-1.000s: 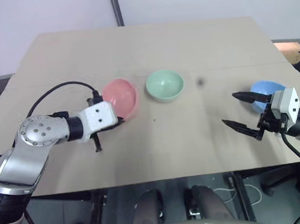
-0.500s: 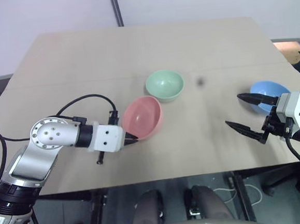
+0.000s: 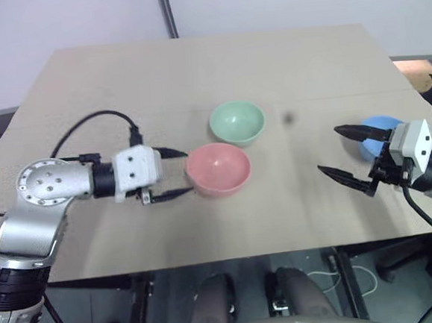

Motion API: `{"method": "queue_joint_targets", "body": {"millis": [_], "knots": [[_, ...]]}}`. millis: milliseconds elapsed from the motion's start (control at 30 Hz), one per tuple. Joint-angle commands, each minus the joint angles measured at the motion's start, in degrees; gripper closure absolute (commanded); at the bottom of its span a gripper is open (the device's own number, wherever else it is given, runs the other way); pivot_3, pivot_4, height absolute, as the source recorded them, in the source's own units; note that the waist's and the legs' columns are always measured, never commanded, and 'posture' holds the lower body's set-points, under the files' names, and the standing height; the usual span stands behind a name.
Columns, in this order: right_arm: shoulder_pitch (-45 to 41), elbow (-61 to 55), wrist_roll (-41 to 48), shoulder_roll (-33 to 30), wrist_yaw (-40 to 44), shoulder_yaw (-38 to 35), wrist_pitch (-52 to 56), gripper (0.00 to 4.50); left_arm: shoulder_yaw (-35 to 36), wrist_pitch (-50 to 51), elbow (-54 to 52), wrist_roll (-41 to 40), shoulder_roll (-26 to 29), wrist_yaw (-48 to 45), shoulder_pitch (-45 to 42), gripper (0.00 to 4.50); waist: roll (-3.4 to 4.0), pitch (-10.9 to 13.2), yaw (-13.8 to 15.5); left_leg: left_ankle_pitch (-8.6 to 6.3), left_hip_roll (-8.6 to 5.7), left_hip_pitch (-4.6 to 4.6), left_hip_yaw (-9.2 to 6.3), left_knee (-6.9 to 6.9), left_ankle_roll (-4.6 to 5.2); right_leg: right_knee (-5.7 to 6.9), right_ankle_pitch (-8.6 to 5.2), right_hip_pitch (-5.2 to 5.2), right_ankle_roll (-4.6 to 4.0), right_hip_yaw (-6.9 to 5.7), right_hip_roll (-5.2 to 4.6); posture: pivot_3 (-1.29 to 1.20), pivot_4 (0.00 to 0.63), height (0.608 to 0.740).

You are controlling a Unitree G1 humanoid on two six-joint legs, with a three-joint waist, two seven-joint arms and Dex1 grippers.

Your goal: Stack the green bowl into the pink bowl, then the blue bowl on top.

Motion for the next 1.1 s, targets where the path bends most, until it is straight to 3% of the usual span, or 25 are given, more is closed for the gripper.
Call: {"method": "queue_joint_targets", "body": {"millis": [33,133,267,500,700,867,967,1033,1100], "knots": [[-4.4,2.0,-2.9,0.7,-0.2,3.4,-1.5,0.00,4.7,7.7,-2.7,-5.9,-3.8,7.4,-2.2,0.91,-0.01,0.0,0.1,0.00,0.00,-0.01,-0.01,0.03,0.00,0.01,0.00,0.00,0.00,-0.01,0.00,0.00,0.150,0.740],[-11.3,8.9,-11.3,1.9,-0.9,10.7,-4.5,0.00,8.5,14.8,-1.9,-10.0,-7.9,13.8,-1.8,0.91,-0.02,0.0,-0.1,0.01,0.00,-0.01,-0.01,0.11,0.00,0.06,0.01,0.01,0.01,-0.01,0.00,0.00,0.150,0.740],[-24.0,23.1,-20.6,7.2,0.2,21.0,-10.1,0.00,12.8,1.5,3.7,-11.9,-12.4,6.7,3.3,0.91,0.02,0.0,-1.0,0.14,0.02,0.02,0.07,0.11,-0.21,0.08,0.01,-0.02,0.00,0.06,0.04,0.00,0.150,0.740],[-40.3,46.1,-33.0,16.0,-1.3,30.2,-24.2,0.00,15.2,2.8,7.2,-19.0,-11.5,-2.9,8.1,0.91,-0.06,0.1,-1.0,0.15,0.03,-0.11,0.03,0.08,-0.24,0.06,0.14,-0.11,-0.26,0.01,0.03,0.00,0.150,0.740],[-46.6,59.3,-39.4,19.5,-2.0,34.1,-34.3,0.00,16.3,3.0,6.0,-19.4,-12.1,-1.2,9.4,0.91,-0.06,0.1,-0.7,0.12,-0.02,-0.15,0.05,0.10,-0.19,0.02,0.15,-0.10,-0.27,0.02,-0.05,0.00,0.150,0.740],[-49.6,68.2,-43.7,20.7,-5.4,35.0,-39.2,1.47,16.6,1.3,4.6,-18.5,-13.4,0.8,12.3,0.86,-0.07,0.1,-1.2,0.12,0.00,-0.11,0.07,0.10,-0.20,0.09,0.16,-0.11,-0.28,0.04,-0.05,0.00,0.150,0.740],[-50.7,71.1,-45.9,20.8,-7.6,35.2,-42.0,2.74,17.0,1.1,3.6,-18.9,-13.8,1.8,12.8,0.86,-0.06,0.1,-1.3,0.13,0.01,-0.09,0.06,0.10,-0.20,0.11,0.16,-0.10,-0.28,0.03,-0.05,0.00,0.150,0.740],[-51.4,71.9,-47.5,20.6,-9.6,35.3,-44.0,3.13,17.2,0.8,3.2,-18.8,-14.0,2.5,12.9,0.86,-0.06,0.1,-1.4,0.13,0.01,-0.10,0.06,0.10,-0.20,0.11,0.16,-0.10,-0.29,0.03,-0.05,0.00,0.150,0.740],[-52.0,72.1,-48.6,20.3,-10.8,35.1,-45.3,3.95,17.3,0.7,3.1,-19.0,-14.4,3.0,12.9,0.86,-0.06,0.1,-1.4,0.13,0.01,-0.10,0.06,0.10,-0.20,0.11,0.16,-0.11,-0.29,0.03,-0.05,0.00,0.150,0.740]]}}
